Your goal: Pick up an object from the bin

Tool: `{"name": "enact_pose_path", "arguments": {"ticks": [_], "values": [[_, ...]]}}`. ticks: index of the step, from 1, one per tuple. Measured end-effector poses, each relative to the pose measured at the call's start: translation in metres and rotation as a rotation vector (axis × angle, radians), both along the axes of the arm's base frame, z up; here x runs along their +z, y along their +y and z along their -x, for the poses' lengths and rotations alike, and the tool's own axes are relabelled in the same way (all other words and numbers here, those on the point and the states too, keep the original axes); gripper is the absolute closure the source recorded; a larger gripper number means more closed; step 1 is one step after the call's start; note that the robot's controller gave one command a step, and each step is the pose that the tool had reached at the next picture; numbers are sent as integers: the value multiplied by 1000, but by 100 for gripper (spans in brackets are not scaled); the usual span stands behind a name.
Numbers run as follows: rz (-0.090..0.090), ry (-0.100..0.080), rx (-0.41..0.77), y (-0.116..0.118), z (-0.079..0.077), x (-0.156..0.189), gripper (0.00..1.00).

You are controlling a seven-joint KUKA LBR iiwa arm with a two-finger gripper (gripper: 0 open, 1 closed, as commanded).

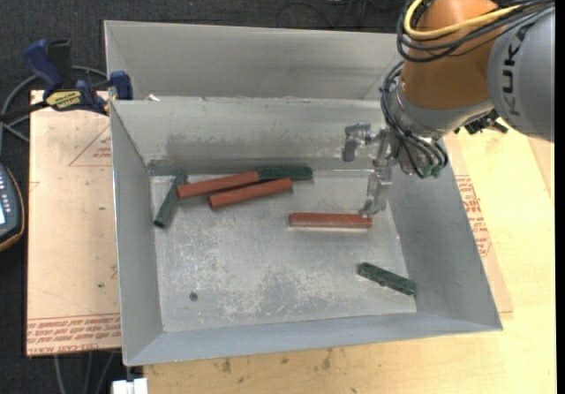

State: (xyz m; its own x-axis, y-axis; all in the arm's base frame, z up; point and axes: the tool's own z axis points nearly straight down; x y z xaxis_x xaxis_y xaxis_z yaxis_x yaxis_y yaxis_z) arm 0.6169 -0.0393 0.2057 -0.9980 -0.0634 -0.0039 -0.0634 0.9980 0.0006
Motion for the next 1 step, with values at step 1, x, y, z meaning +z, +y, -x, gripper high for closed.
{"name": "enact_pose_path", "arguments": {"ticks": [1], "values": [[-1,9,-90,-36,10,-141,0]]}}
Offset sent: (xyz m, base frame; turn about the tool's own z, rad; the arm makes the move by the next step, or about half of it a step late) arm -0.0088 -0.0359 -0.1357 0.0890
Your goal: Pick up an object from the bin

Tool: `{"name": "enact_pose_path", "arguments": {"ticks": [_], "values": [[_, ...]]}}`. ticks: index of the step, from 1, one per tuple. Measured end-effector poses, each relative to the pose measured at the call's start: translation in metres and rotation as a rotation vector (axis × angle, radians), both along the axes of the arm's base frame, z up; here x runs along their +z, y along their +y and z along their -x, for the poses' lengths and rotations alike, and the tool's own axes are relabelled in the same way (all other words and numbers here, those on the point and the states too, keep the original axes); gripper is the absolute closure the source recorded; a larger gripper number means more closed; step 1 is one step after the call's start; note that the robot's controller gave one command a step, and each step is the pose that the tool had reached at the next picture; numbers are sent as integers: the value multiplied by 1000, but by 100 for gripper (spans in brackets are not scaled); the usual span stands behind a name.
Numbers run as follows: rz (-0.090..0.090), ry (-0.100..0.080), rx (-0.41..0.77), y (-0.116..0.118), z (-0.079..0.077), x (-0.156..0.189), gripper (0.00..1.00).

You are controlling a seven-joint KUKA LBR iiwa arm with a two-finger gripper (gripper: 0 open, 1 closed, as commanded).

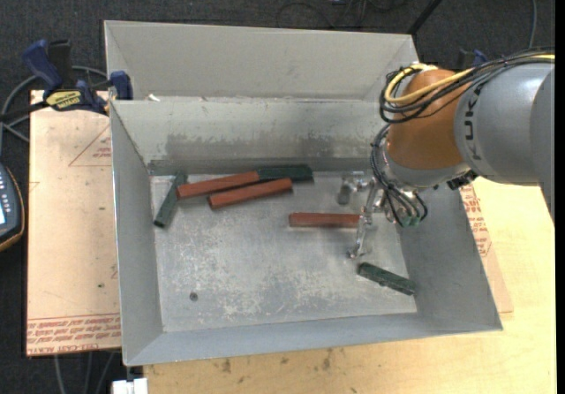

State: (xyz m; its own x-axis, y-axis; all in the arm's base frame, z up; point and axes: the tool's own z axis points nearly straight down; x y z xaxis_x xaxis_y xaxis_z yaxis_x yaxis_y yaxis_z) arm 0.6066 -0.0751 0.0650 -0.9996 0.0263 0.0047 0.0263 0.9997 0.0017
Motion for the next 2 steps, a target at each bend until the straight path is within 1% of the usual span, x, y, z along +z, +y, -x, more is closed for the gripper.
{"name": "enact_pose_path", "arguments": {"ticks": [1,2], "values": [[1,-8,2,0,-3,6,100],[3,-17,277,4,-47,158,100]]}}
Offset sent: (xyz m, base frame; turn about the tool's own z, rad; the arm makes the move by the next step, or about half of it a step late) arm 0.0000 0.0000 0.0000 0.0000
